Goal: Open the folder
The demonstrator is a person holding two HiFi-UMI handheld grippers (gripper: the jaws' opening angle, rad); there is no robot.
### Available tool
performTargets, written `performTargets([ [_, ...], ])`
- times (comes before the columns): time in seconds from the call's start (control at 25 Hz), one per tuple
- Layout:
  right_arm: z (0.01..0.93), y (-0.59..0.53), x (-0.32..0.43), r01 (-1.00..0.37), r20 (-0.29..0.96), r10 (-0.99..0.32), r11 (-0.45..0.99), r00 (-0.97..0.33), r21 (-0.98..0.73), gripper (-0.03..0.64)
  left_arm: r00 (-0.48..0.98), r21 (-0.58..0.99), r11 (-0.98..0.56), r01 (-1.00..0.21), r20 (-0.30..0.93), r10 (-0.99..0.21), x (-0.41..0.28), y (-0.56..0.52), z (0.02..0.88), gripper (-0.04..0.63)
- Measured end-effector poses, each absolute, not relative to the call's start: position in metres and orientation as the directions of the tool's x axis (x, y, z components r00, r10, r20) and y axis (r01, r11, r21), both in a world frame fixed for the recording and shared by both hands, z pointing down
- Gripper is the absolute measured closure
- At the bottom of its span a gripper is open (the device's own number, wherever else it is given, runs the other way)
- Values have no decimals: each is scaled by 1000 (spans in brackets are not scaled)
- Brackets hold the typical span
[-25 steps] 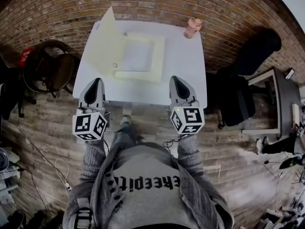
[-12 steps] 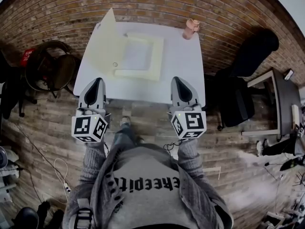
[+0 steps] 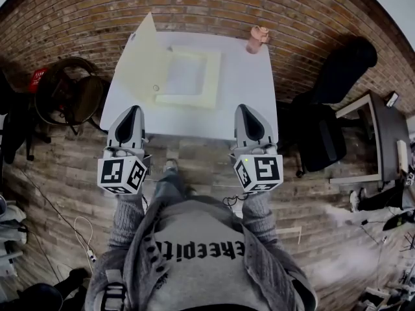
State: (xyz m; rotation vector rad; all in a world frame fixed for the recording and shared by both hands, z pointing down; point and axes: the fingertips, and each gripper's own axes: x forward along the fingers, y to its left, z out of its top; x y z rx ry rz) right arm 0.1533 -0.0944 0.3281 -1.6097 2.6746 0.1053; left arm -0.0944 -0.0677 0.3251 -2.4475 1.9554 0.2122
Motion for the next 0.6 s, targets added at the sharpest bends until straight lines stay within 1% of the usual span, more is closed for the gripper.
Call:
performTargets([
  [0.6,320,-89,148,-879,-70,-876,473,-477,61,614,204,75,-214,-974,-123,-971,-98,-61,322,580],
])
